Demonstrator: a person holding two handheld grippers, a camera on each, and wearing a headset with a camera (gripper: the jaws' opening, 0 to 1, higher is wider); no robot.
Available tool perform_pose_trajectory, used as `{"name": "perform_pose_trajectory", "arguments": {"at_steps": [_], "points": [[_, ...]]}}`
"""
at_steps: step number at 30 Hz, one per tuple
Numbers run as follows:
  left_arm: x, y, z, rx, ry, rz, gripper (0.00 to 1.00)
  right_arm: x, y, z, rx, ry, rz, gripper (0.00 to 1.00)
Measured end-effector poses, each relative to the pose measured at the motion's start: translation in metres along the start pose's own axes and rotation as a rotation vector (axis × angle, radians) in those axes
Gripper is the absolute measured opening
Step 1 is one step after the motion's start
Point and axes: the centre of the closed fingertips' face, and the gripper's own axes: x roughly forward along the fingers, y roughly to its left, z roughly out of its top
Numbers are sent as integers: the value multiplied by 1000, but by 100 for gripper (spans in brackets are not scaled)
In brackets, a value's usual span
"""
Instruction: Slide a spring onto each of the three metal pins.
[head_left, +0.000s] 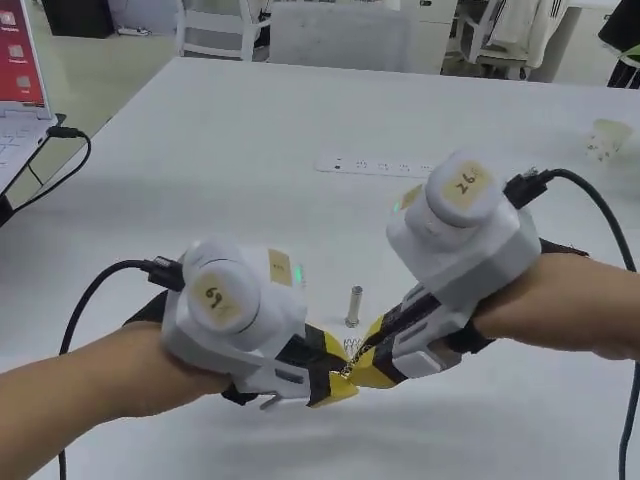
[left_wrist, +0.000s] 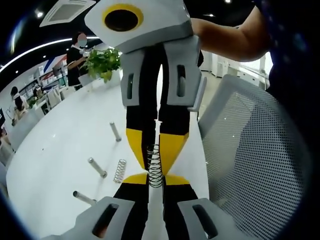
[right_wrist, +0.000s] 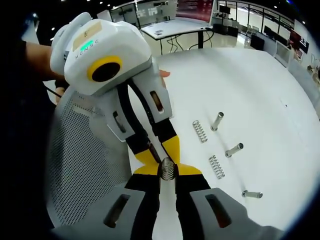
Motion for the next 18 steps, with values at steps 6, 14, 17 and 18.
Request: {"name": "perform_pose_trajectory", "arguments": {"at_steps": [6, 14, 17, 18], "points": [[1, 0, 1, -9, -18, 1, 2, -1, -1, -1, 3, 18, 2, 8], [2, 2, 1, -52, -27, -3, 13, -2, -2, 0, -6, 28, -2, 8], [1, 3, -1, -68, -29, -4, 17, -3, -4, 0, -7, 34, -8, 8], [1, 3, -2, -77, -28, -4, 19, -3, -5, -1, -7, 35, -10, 8]]}}
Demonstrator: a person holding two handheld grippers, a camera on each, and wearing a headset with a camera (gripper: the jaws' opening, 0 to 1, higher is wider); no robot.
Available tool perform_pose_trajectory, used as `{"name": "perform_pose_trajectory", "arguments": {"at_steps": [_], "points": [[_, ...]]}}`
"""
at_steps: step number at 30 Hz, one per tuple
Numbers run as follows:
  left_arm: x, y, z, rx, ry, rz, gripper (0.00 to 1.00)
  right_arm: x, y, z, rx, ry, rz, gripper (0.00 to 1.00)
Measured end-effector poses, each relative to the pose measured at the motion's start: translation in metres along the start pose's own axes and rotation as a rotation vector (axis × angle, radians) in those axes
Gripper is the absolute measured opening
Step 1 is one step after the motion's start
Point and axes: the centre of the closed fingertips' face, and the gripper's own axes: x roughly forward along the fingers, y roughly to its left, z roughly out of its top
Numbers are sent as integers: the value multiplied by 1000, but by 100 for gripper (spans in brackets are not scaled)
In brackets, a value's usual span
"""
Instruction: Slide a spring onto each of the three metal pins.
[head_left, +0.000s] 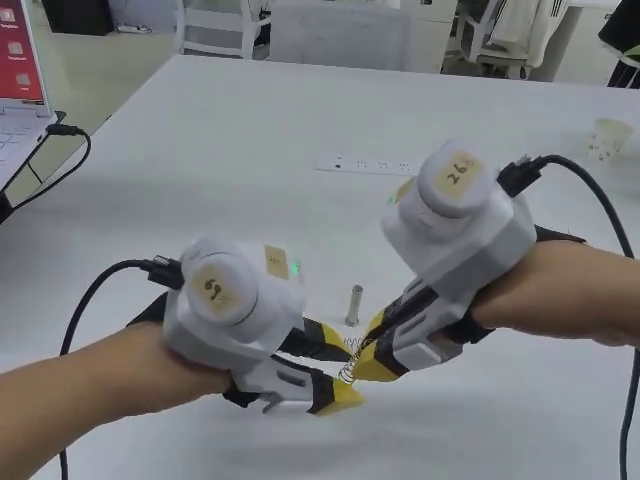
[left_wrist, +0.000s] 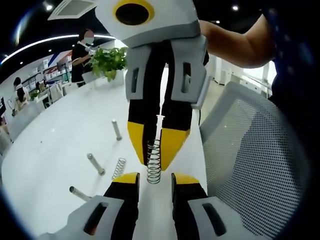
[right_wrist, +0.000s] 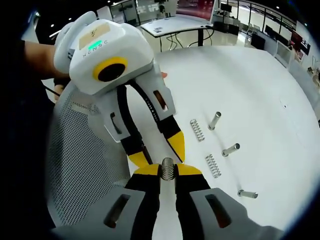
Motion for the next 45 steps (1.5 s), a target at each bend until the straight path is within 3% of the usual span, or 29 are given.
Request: {"name": "perform_pose_trajectory", "arguments": {"at_steps": [11, 17, 21, 31, 37, 45], "points": [[-11, 4, -9, -93, -18, 0, 35, -4, -8, -5, 9, 7, -21, 8], [-17, 6, -18, -115, -12, 19, 41, -5, -9, -6, 9, 10, -25, 8], [-22, 9, -25, -129, -14, 47, 48, -5, -11, -7, 14, 11, -28, 8], [-41, 22, -45, -182, -27, 120, 54, -10, -16, -10, 24, 9, -41, 8], [-50, 29, -50, -204, -37, 162, 57, -11, -17, -11, 26, 10, -44, 8], [-57, 32, -62, -227, -41, 214, 61, -15, -20, -13, 30, 13, -48, 8]]}}
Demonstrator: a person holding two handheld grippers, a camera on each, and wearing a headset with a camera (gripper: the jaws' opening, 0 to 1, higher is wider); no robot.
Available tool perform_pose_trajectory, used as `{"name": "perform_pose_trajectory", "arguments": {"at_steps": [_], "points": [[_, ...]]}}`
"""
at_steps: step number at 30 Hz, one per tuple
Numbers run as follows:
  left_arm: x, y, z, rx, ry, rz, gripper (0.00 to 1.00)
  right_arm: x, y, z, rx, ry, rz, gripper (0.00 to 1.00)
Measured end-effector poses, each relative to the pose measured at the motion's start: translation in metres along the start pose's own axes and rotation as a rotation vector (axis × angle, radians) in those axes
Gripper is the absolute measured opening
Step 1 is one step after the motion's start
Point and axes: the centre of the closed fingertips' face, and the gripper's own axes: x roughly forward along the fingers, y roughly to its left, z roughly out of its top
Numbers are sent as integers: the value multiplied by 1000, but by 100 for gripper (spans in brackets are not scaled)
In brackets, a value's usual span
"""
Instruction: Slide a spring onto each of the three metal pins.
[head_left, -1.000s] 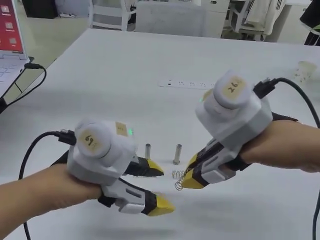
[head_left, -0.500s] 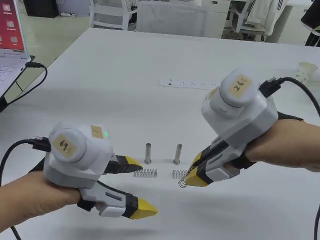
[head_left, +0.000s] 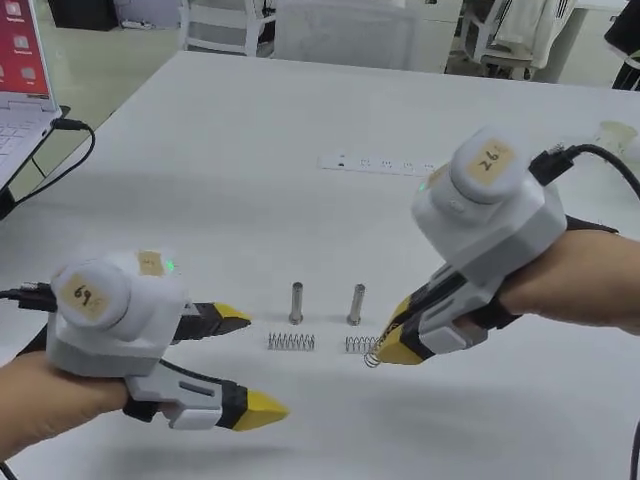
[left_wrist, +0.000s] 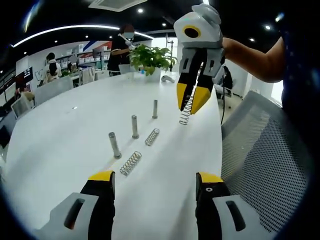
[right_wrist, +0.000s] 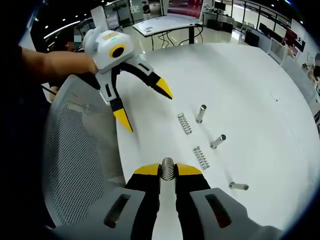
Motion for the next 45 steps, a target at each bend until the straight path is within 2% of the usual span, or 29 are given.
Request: {"name": "perform_pose_trajectory", "arguments": {"at_steps": [9, 16, 25, 35, 45], "points": [[-5, 7, -8, -38, -18, 44, 65, -7, -5, -4, 13, 2, -16, 8], [-7, 11, -7, -63, -41, 76, 66, -13, -10, -8, 21, 8, -28, 8], [-7, 12, -3, -66, -54, 86, 66, -21, -20, -14, 22, 27, -47, 8], [-3, 9, -1, -53, -48, 77, 66, -34, -42, -32, 31, 71, -89, 8], [-2, 8, 4, -39, -48, 73, 66, -42, -71, -51, 50, 119, -155, 8]]}}
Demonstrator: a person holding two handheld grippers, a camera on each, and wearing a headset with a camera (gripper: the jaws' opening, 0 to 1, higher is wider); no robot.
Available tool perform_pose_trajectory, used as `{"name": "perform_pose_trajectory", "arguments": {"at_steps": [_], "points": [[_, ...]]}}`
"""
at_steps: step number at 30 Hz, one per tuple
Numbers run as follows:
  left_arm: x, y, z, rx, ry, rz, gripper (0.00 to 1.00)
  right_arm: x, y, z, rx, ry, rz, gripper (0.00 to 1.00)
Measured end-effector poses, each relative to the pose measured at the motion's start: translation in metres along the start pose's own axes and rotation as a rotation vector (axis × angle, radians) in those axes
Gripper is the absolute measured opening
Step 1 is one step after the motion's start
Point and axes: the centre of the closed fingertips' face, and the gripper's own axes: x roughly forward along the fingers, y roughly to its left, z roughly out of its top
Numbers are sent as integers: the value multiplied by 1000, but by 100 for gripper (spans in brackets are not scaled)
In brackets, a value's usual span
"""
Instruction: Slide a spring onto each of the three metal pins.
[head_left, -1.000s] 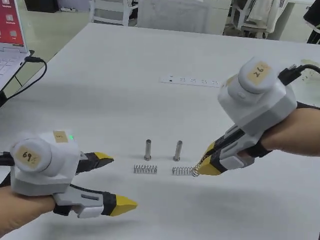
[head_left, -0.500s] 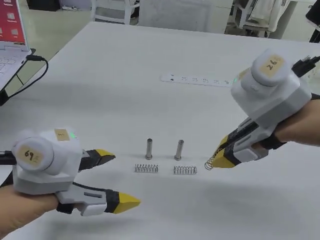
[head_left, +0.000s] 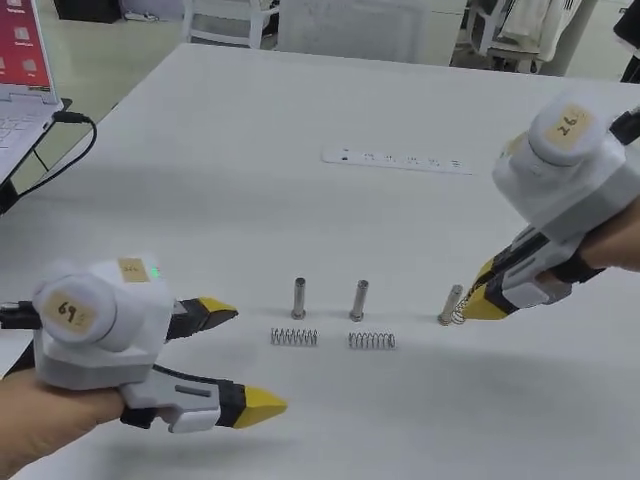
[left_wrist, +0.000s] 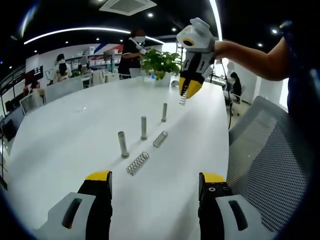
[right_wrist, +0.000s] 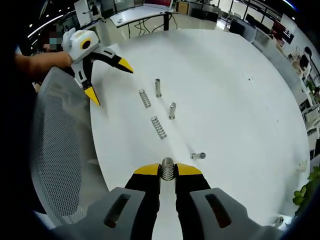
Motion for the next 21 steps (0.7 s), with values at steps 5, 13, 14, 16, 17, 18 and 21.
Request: {"name": "perform_pose_trajectory", "arguments": {"at_steps": [5, 13, 14, 16, 17, 18, 21], "points": [[0, 0, 1, 2, -1, 0, 66, 0, -13, -6, 6, 16, -26, 8], [0, 0, -1, 5, 4, -1, 66, 0, -28, -10, 10, 31, -57, 8], [0, 0, -1, 5, 4, -2, 66, 0, -30, -9, 12, 30, -59, 8], [0, 0, -1, 5, 4, -2, 66, 1, -34, -8, 13, 31, -66, 8], [0, -1, -1, 5, 4, -2, 66, 1, -35, -7, 8, 30, -70, 8], [0, -1, -1, 6, 5, -3, 66, 1, -37, -6, 3, 30, -74, 8], [1, 0, -1, 8, 7, -3, 66, 2, -41, -1, 5, 24, -72, 8]]}}
